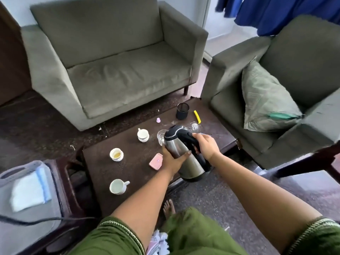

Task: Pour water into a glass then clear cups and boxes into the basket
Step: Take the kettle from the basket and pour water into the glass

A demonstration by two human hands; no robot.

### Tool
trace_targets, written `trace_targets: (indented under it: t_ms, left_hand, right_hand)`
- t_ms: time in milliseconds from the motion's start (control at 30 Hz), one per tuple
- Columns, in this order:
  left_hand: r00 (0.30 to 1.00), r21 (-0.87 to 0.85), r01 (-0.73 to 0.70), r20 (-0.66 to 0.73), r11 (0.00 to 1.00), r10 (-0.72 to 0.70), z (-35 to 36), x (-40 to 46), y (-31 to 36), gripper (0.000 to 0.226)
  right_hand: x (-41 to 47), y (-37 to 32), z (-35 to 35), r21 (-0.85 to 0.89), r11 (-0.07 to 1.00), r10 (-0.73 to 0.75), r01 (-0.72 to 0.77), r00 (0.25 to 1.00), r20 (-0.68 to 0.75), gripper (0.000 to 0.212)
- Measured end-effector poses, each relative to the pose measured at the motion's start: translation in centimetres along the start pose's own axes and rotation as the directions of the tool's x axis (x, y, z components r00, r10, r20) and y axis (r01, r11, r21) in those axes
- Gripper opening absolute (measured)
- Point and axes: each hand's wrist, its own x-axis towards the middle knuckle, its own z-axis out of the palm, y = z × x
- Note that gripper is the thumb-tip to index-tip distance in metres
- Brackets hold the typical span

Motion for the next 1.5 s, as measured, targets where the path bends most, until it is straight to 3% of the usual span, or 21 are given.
trace_targets:
  t_ms: [200,400,667,800,900,967,1067,1133,1233,1500]
  left_hand:
    - [0.992,0.078,0.118,-0.054,0.990,-0.114,1.4,3.4,-0.1,0.121]
    - [0.975,0.186,0.220,-0.073,0.958,-0.210,0.9,7.7,-0.2,0.092]
    - [0.950,0.266,0.283,0.054,0.922,-0.307,-1.1,12.8,-1.2,0.072]
    - [0.943,0.350,0.328,-0.076,0.878,-0.323,-3.8,16.2,-3.0,0.075]
    - [0.932,0.455,0.359,-0.223,0.815,-0.286,-5.5,18.8,-4.4,0.077]
    - [0.941,0.481,0.328,-0.245,0.813,-0.234,-5.7,20.2,-5.3,0.077]
    - [0.966,0.471,0.236,-0.210,0.850,-0.152,-5.0,22.0,-6.2,0.066]
    - [0.974,0.474,0.186,-0.207,0.861,-0.096,-4.4,23.4,-7.8,0.072]
    - [0.970,0.452,0.196,-0.221,0.870,-0.104,-3.4,24.8,-8.6,0.088]
    - [0.985,0.464,0.144,-0.150,0.874,-0.083,-3.7,26.7,-8.5,0.077]
  right_hand:
    - [5.0,0.3,0.3,-0.148,0.989,0.032,-0.026,0.999,0.039,0.044]
    - [8.1,-0.8,1.9,-0.208,0.975,0.103,-0.083,0.991,0.087,0.043]
    - [12.5,-1.0,2.5,-0.298,0.944,0.179,-0.143,0.979,0.096,0.042]
    - [14.6,-0.7,3.0,-0.363,0.922,0.196,-0.135,0.971,0.137,0.044]
    - [16.2,0.1,3.5,-0.419,0.904,0.171,-0.083,0.969,0.177,0.050]
    - [17.0,0.7,3.9,-0.457,0.889,0.137,-0.028,0.969,0.207,0.049]
    - [17.9,1.3,4.3,-0.466,0.885,0.124,-0.004,0.966,0.226,0.050]
    - [18.2,1.6,4.4,-0.441,0.897,0.145,-0.028,0.962,0.233,0.048]
    - [18.7,1.8,4.6,-0.422,0.906,0.153,-0.031,0.954,0.257,0.044]
    - [19.3,2.3,4.9,-0.343,0.937,0.170,-0.066,0.944,0.283,0.045]
